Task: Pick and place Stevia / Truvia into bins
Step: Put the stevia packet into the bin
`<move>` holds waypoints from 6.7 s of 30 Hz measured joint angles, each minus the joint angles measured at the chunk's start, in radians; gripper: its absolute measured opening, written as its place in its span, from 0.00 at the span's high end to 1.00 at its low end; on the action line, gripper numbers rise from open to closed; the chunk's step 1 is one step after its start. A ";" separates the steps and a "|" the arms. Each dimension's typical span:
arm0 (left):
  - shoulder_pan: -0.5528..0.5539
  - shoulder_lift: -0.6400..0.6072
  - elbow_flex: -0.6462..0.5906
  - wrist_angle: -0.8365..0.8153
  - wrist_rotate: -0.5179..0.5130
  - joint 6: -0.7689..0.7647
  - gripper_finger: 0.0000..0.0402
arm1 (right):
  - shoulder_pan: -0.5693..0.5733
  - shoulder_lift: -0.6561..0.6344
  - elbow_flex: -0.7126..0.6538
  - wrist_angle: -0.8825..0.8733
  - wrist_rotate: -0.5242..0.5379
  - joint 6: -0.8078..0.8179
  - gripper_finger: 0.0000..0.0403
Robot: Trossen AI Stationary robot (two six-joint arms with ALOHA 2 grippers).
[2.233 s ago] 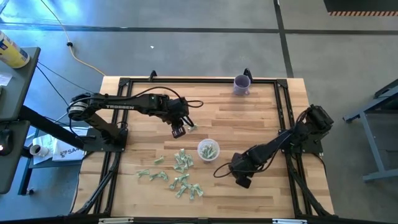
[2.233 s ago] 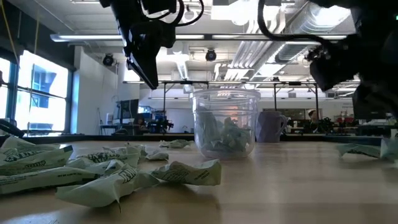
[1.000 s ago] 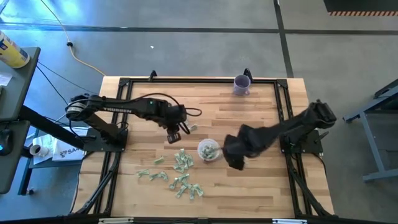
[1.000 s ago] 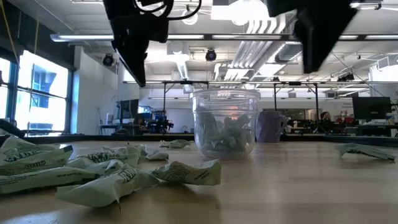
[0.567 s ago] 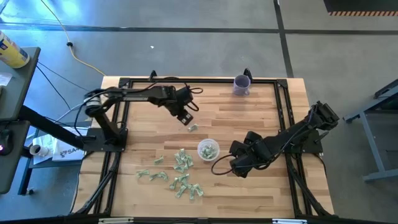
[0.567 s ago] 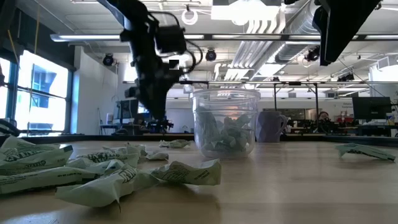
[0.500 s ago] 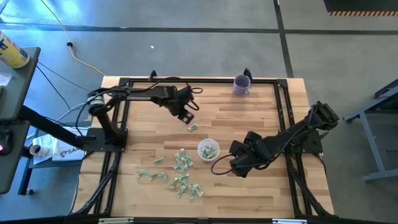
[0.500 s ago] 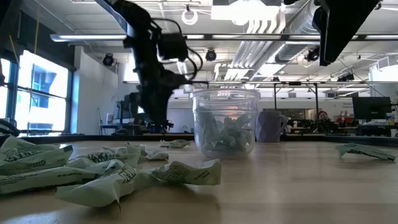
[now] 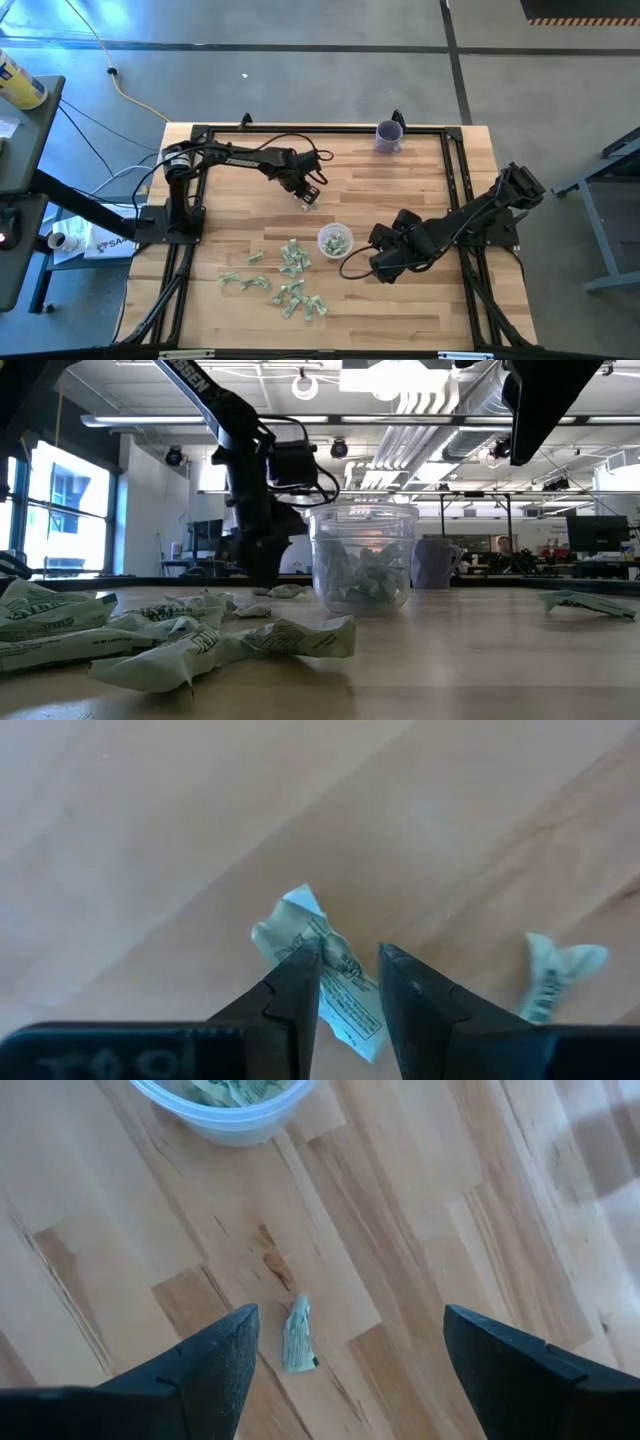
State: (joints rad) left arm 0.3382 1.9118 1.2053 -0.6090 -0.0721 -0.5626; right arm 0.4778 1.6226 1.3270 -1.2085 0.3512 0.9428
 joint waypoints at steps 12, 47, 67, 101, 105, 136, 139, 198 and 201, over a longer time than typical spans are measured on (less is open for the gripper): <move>-0.005 -0.001 0.009 -0.020 -0.107 0.113 0.92 | 0.000 0.000 0.000 -0.018 0.029 0.000 0.24; -0.494 -0.246 0.229 -0.202 0.001 0.317 0.35 | 0.060 0.076 -0.011 0.005 -0.072 -0.032 0.24; -0.554 -0.523 0.012 -0.431 -0.159 0.054 0.55 | -0.062 0.084 -0.476 0.531 -0.290 0.015 0.41; -0.206 -0.723 -0.551 0.312 -0.044 0.030 0.44 | -0.310 0.049 0.118 0.123 -0.087 -0.377 0.26; -0.151 -0.548 -0.506 0.426 0.006 0.073 0.30 | -0.261 0.024 0.096 -0.013 -0.026 -0.376 0.14; -0.221 -0.478 -0.066 0.110 0.409 0.316 0.95 | -0.228 -0.144 -0.074 0.005 0.016 -0.174 0.19; -0.288 -0.494 -0.065 0.240 0.353 0.278 0.93 | -0.217 -0.147 -0.074 0.007 0.015 -0.147 0.19; -0.817 -0.634 -0.367 -0.254 -0.042 -0.228 0.39 | 0.068 0.311 -0.053 0.851 -0.204 -0.111 0.19; -0.817 -0.634 -0.367 -0.255 -0.039 -0.228 0.39 | 0.087 0.387 0.015 0.869 -0.193 -0.141 0.19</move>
State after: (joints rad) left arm -0.4786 1.2778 0.8387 -0.8635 -0.1116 -0.7910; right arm 0.5652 2.0093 1.3422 -0.3393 0.1582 0.8018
